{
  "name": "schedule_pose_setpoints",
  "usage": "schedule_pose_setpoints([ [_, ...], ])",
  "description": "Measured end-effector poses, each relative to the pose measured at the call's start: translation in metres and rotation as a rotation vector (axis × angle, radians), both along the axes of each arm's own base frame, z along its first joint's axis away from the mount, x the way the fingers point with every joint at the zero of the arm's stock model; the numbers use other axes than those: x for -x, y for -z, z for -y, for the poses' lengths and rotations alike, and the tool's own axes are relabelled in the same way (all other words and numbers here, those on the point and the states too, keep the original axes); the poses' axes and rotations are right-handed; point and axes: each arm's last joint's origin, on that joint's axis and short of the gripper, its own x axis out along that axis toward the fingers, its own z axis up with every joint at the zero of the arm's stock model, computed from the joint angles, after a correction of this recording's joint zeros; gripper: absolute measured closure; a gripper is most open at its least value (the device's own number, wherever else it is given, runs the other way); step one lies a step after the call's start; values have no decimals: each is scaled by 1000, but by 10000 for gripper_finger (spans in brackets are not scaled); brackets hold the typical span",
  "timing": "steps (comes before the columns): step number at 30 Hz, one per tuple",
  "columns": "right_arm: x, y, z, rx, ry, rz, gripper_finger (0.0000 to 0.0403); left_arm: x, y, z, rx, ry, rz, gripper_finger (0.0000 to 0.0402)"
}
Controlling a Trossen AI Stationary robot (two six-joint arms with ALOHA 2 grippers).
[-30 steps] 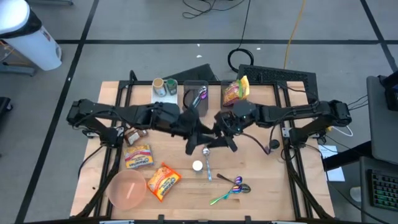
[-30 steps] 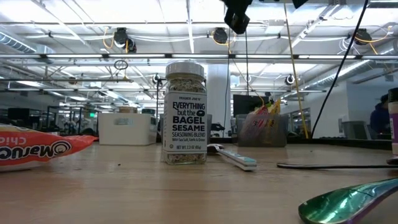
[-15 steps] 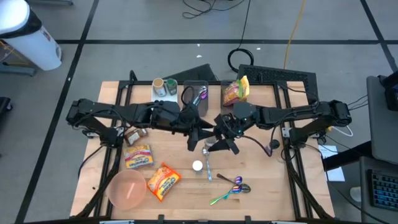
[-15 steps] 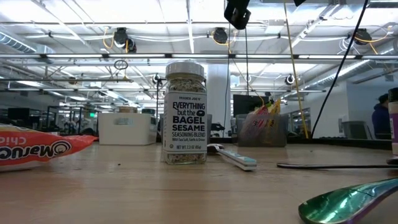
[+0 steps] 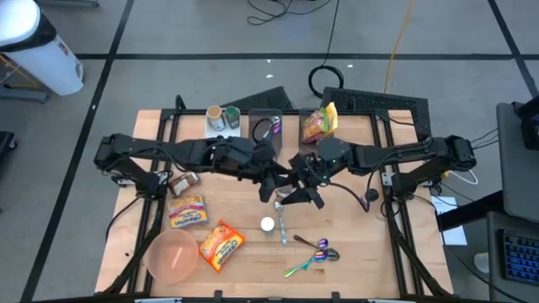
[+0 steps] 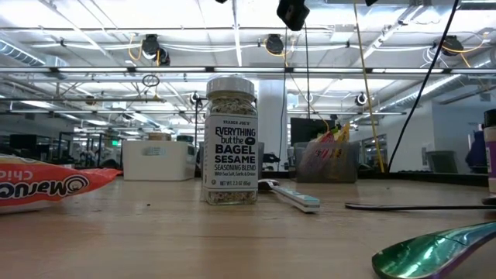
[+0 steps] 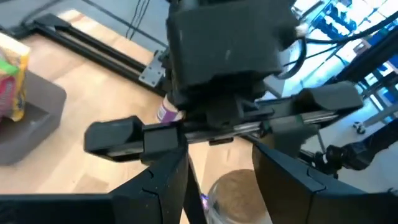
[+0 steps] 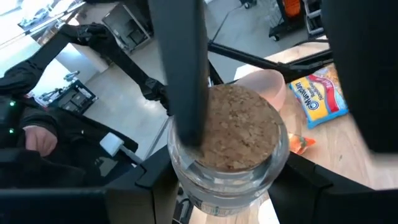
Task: Pick & Place Food Item
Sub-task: Put the brown seasoning bottle into the white bin
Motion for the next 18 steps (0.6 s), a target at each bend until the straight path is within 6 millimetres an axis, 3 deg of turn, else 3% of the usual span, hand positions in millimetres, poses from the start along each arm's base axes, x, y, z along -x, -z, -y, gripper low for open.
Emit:
schedule_pose_setpoints([
  [6, 1, 3, 1, 9, -1, -23, 216, -4, 9, 1, 41, 15, -50, 215],
  [18, 2, 7, 8, 20, -14, -61, 216, 6, 12, 1, 71, 24, -144, 215],
])
